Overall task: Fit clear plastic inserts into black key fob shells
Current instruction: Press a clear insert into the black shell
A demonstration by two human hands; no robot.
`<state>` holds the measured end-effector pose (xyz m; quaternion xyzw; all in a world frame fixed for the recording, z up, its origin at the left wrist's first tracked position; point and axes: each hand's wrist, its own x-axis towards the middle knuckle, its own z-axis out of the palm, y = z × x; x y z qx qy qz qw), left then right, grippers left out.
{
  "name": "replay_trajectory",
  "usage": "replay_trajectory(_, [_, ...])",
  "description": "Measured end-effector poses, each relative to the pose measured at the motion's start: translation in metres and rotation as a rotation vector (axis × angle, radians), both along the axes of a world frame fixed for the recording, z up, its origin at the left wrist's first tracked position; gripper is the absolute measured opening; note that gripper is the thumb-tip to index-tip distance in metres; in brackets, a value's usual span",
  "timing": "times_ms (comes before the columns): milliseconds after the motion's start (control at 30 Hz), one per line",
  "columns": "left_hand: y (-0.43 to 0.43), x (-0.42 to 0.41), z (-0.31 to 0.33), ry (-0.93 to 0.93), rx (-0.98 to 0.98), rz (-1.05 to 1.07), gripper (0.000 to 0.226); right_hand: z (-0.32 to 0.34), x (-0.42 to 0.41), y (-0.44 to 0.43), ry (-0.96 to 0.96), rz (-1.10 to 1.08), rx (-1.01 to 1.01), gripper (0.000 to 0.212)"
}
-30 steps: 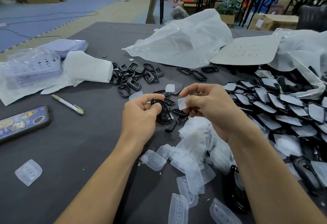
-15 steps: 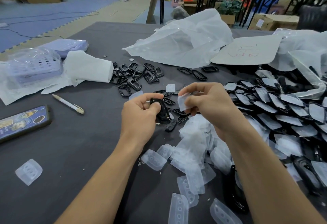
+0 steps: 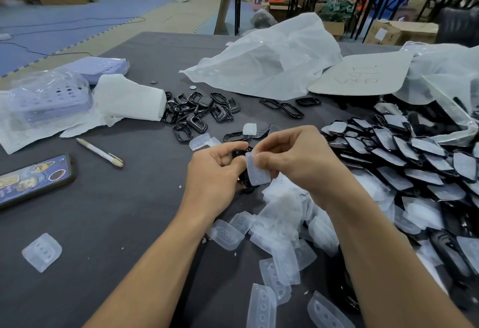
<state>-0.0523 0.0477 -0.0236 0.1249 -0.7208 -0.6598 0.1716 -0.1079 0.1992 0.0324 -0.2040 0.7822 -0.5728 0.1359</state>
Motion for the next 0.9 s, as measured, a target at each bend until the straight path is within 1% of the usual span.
replay_trajectory(67, [0.003,0.002,0.002,-0.01,0.053,-0.018,0.018,-0.002,0.001,-0.002,0.005,-0.008,0.048,0.013])
replay_trajectory(200, [0.005,0.004,0.006,-0.023,0.109,-0.097,0.02,-0.006,0.001,-0.005,0.081,-0.077,0.137,0.016])
replay_trajectory(333, [0.003,0.005,0.011,-0.042,0.174,-0.202,0.021,-0.007,0.0,-0.005,0.127,-0.152,0.136,0.014])
replay_trajectory(467, [0.002,0.005,0.012,-0.076,0.213,-0.287,0.038,-0.007,0.001,-0.003,0.166,-0.2,0.134,0.014])
replay_trajectory(600, [0.002,0.007,0.013,-0.073,0.275,-0.331,0.05,-0.005,0.003,-0.005,0.209,-0.215,0.184,0.017])
replay_trajectory(700, [0.002,0.007,0.012,-0.074,0.269,-0.336,0.054,-0.005,0.003,-0.005,0.223,-0.225,0.208,0.018])
replay_trajectory(900, [0.002,0.009,0.011,-0.045,0.203,-0.304,0.051,-0.01,0.0,-0.007,0.229,-0.262,0.25,0.023])
